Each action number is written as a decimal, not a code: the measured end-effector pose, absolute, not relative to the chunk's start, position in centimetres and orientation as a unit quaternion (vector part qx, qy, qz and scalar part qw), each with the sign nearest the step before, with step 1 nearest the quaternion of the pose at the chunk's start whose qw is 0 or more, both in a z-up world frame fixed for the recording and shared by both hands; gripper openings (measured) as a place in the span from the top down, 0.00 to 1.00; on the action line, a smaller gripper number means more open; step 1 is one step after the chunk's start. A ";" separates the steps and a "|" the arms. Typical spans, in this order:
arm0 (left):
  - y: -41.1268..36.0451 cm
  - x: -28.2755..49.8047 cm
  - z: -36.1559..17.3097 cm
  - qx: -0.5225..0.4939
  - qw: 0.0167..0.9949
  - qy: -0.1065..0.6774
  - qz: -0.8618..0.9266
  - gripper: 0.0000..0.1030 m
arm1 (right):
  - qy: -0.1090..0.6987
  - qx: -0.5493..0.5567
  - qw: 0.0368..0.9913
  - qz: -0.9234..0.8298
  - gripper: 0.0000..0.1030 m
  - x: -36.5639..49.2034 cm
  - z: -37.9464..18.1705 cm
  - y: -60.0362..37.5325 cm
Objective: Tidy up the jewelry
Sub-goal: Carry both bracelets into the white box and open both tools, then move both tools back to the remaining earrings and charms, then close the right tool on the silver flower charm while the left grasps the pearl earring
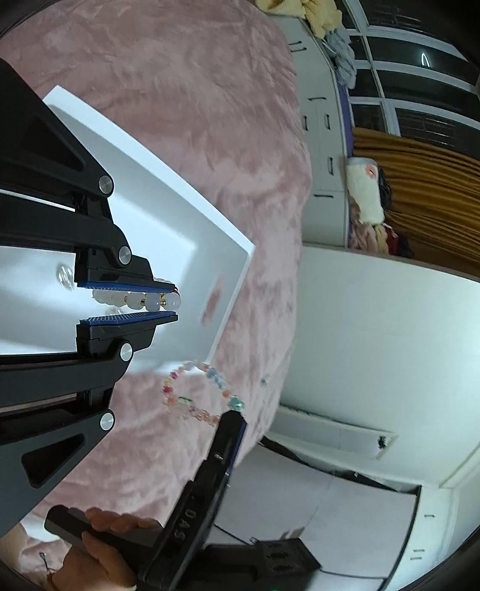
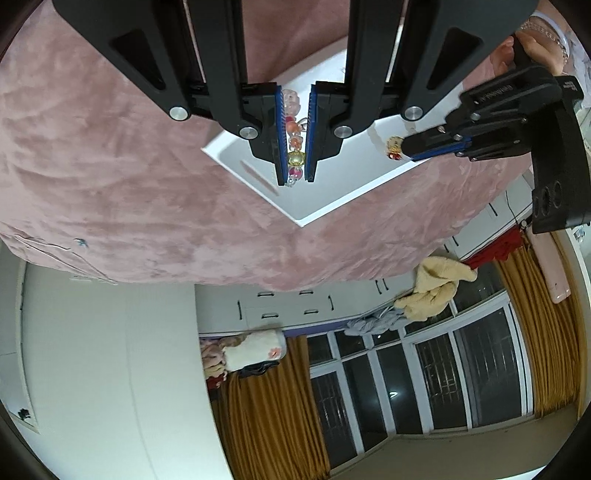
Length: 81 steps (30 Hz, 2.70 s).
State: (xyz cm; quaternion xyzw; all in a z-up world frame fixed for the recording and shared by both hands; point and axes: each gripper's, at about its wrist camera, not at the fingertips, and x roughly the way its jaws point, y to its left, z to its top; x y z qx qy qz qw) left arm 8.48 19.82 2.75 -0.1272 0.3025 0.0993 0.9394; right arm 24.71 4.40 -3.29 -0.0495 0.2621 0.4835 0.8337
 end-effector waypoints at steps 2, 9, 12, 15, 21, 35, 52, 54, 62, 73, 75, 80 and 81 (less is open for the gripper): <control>20.2 8.6 2.2 -0.121 0.936 0.310 0.114 0.86 | 0.266 -0.058 0.829 0.488 0.91 24.6 -3.7 5.4; 20.7 9.4 0.7 -0.129 0.928 0.330 0.115 0.85 | 0.282 -0.076 0.819 0.494 0.91 24.5 -5.3 7.9; 21.3 9.4 0.4 -0.139 0.926 0.332 0.117 0.85 | 0.287 -0.081 0.815 0.496 0.90 24.3 -5.9 8.2; 21.7 9.1 0.6 -0.155 0.925 0.324 0.121 0.79 | 0.291 -0.080 0.811 0.501 0.89 24.1 -6.0 8.1; 22.0 8.9 0.9 -0.161 0.926 0.316 0.126 0.71 | 0.287 -0.078 0.814 0.499 0.86 24.0 -5.5 7.7; 18.1 8.2 3.3 -0.137 0.950 0.269 0.077 0.16 | 0.262 -0.103 0.854 0.436 0.31 24.4 -5.0 -0.2; 6.2 9.7 2.0 -0.068 0.960 0.261 -0.077 0.11 | 0.303 -0.133 0.872 0.361 0.31 22.0 -12.1 -17.8; 5.0 9.9 1.3 -0.065 0.958 0.264 -0.089 0.10 | 0.302 -0.137 0.872 0.360 0.31 21.5 -12.7 -19.0; 0.8 11.6 -3.6 -0.019 0.942 0.317 -0.109 0.10 | 0.299 -0.176 0.859 0.377 0.34 19.6 -15.8 -20.7; -1.5 13.5 -10.1 0.043 0.919 0.375 -0.115 0.10 | 0.316 -0.228 0.825 0.410 0.38 19.3 -19.1 -16.8; -1.5 14.0 -10.6 0.043 0.918 0.376 -0.114 0.10 | 0.331 -0.238 0.815 0.411 0.41 19.4 -20.0 -16.1; -1.6 15.2 -12.2 0.036 0.905 0.402 -0.135 0.32 | 0.346 -0.249 0.806 0.409 0.44 19.5 -21.4 -15.3; -1.6 15.4 -12.6 0.036 0.901 0.410 -0.136 0.36 | 0.349 -0.247 0.806 0.409 0.46 19.7 -21.6 -15.2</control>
